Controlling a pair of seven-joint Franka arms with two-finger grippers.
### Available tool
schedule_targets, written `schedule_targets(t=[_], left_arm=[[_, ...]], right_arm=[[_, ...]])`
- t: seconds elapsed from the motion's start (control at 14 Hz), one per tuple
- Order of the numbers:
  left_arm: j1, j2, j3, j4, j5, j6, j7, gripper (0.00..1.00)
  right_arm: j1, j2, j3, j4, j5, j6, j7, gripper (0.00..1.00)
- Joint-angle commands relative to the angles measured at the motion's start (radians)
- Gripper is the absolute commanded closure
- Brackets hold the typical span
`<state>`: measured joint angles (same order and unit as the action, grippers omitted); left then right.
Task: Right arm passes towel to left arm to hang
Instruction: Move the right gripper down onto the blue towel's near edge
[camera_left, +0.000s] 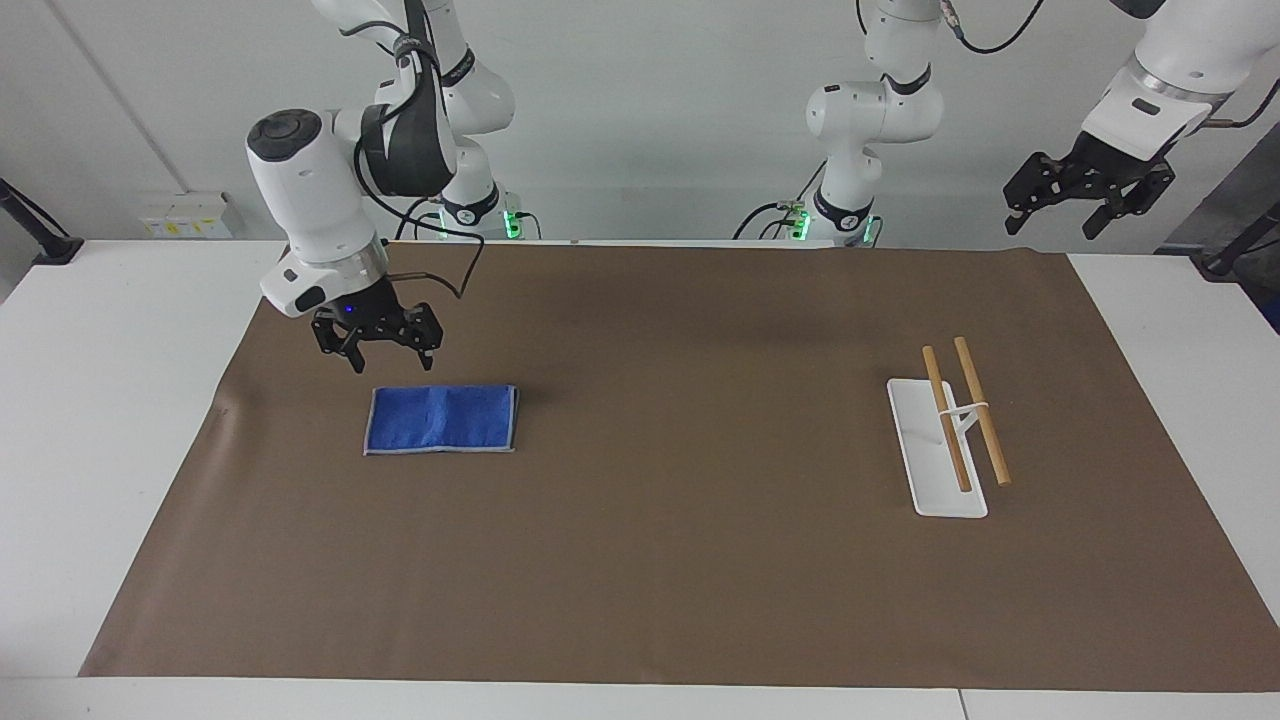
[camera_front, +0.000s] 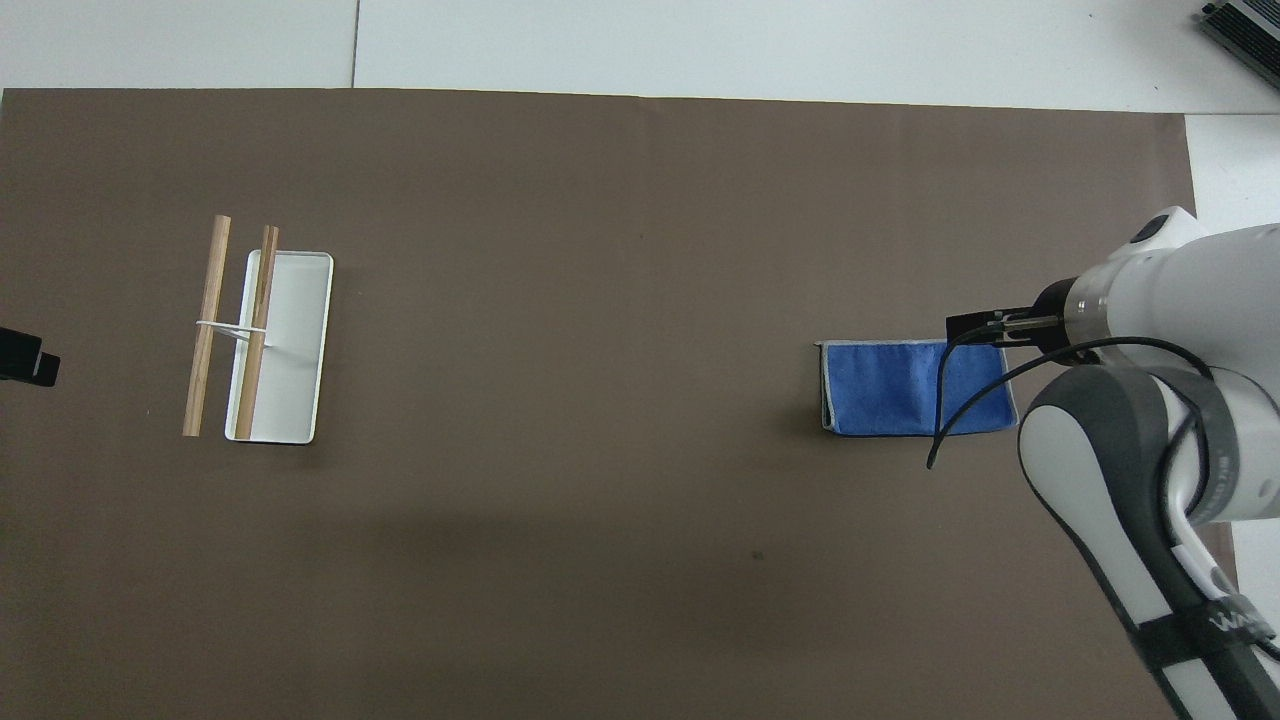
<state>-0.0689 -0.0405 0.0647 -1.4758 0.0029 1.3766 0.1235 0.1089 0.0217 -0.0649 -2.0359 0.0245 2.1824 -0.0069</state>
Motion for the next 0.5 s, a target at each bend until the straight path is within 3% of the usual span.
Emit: schedule_targets(t=[0.0, 0.43], left_arm=[[0.006, -0.03, -0.005, -0.037, 0.017, 0.01, -0.008, 0.0], [0.006, -0.03, -0.005, -0.037, 0.017, 0.01, -0.008, 0.0]], right_arm=[[0.003, 0.041, 0.0, -0.05, 0.017, 0.103, -0.051, 0.0], [0.006, 0.115, 0.0, -0.153, 0.017, 0.295, -0.068, 0.0]])
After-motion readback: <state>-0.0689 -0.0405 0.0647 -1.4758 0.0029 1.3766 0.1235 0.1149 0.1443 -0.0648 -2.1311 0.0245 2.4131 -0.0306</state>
